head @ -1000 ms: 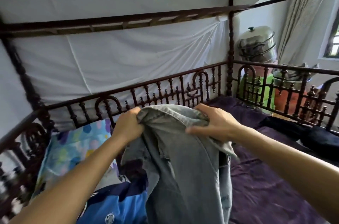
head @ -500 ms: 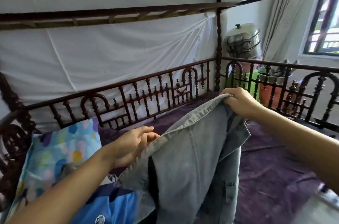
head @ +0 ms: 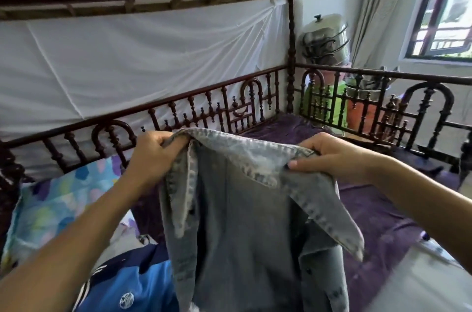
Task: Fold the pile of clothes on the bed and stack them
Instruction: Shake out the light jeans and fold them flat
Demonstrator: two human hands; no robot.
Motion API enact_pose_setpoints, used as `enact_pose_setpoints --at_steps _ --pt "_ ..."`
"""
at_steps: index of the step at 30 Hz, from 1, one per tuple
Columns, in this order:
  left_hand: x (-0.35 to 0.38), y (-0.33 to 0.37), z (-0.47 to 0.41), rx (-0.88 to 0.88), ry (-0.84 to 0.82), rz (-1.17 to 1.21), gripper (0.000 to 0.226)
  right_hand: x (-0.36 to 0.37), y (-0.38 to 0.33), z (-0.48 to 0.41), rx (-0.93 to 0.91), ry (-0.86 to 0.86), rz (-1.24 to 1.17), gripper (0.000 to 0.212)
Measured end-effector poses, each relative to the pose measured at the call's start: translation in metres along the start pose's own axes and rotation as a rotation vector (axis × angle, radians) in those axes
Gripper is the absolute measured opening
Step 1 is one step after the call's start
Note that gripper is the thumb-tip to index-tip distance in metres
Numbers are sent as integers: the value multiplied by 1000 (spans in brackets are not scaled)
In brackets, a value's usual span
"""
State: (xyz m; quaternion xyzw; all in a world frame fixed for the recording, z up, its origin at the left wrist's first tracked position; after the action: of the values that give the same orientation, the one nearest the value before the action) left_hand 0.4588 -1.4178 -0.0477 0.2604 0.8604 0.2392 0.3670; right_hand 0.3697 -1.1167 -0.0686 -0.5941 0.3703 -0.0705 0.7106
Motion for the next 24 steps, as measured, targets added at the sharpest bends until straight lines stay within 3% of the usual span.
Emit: enact_pose_setpoints --at_steps 2,4,7,10,13,18,24 --pt "-16 -2 -17 -26 -13 -40 61 -6 -12 2 -85 153 -187 23" --pt "-23 0 -36 -29 -44 -48 66 -4 -10 -1 -128 202 -354 25" --pt "-2 -4 -59 -76 -56 -6 45 8 11 -14 -108 267 -501 22" --pt "54 -16 -74 -47 -69 -124 31 7 50 -27 -48 446 -553 25" --pt "116 -30 -88 1 -75 -304 30 -14 97 -37 9 638 -392 30" --pt "236 -54 -118 -13 -146 -462 29 -80 195 -44 293 887 156 45" --pt "428 -88 -147 -174 -327 -377 28 -178 360 -66 508 885 174 33"
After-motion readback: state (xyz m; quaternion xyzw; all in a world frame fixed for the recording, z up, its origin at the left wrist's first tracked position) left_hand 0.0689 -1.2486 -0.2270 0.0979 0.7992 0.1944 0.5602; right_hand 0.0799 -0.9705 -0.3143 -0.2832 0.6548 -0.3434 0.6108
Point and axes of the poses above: each hand's wrist, its own z-axis away from the middle knuckle, its own x-axis out of the palm, y = z × x, the point moved 5 cm from there along -z, towards the middle knuckle, and after that the axes turned 5 degrees about x, right-handed, at the moved point
